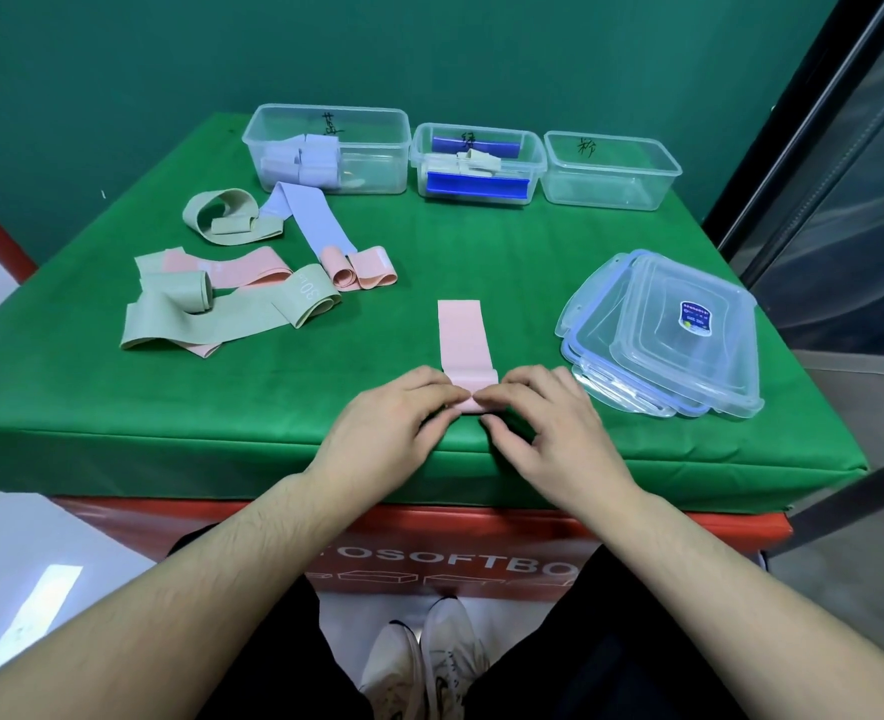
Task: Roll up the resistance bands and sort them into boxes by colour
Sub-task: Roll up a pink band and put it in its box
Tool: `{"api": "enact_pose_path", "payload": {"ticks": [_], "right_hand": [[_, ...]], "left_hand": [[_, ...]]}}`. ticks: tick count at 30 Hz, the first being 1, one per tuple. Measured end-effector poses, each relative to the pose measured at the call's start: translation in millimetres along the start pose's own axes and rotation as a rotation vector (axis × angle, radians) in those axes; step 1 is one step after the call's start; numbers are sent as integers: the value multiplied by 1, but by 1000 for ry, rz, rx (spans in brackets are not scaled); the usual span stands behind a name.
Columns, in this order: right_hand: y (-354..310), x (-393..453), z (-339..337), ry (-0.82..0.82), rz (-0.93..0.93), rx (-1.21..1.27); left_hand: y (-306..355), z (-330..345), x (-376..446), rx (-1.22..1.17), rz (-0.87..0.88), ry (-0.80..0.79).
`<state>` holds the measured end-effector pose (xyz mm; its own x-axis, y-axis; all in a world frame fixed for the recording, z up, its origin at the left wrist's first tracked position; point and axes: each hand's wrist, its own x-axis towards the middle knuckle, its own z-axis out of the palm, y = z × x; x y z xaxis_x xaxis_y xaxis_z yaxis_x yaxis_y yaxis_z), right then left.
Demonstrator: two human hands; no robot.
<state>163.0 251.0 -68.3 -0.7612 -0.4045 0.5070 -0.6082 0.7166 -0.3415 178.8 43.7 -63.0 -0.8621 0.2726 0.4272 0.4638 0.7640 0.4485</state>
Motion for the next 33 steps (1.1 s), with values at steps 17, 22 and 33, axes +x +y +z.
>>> {"api": "enact_pose_path", "payload": {"ticks": [17, 22, 33], "right_hand": [[5, 9, 1, -35, 11, -19], [6, 13, 3, -21, 26, -2], [7, 19, 4, -57, 53, -28]], "left_hand": [[2, 0, 5, -15, -40, 3], [4, 0, 5, 24, -47, -8], [6, -1, 15, 87, -24, -18]]}}
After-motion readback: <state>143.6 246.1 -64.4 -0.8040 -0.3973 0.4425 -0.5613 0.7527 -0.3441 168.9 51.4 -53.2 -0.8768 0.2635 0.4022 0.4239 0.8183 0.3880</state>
